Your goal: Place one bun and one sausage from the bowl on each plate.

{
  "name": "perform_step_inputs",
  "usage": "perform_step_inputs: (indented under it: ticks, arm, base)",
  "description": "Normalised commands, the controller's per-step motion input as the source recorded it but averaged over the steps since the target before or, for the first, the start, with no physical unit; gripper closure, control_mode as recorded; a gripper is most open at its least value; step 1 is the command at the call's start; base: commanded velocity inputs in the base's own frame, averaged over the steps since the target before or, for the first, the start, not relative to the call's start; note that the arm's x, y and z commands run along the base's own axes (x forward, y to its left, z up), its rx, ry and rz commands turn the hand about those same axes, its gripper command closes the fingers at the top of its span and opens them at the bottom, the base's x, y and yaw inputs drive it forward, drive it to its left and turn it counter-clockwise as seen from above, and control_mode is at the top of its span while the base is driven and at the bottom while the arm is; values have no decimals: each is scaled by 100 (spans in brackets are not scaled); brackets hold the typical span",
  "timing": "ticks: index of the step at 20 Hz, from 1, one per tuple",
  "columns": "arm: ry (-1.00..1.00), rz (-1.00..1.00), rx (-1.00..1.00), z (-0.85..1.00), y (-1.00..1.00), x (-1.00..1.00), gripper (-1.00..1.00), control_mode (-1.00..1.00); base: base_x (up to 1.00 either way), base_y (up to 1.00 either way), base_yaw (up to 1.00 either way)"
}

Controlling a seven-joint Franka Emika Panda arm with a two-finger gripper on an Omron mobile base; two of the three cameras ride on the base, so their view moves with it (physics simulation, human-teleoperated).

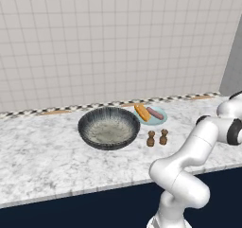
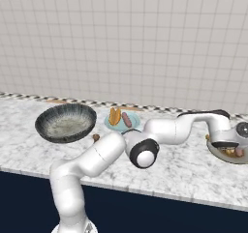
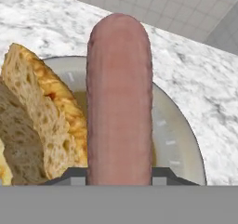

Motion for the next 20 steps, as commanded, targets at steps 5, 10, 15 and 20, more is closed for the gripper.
perform_step_inputs:
  ticks: [5,10,15,20]
  arm:
    - [0,4,0,0,0,14,-100,-100]
    - [0,1,0,0,0,0,-100,-100]
    - [-1,0,0,24,0,-4,-100,-100]
    - [-2,2,-13,89,27,-42,-100,-100]
  base:
    - [0,0,0]
    - [0,0,0]
    - [0,0,0]
    - [0,0,0]
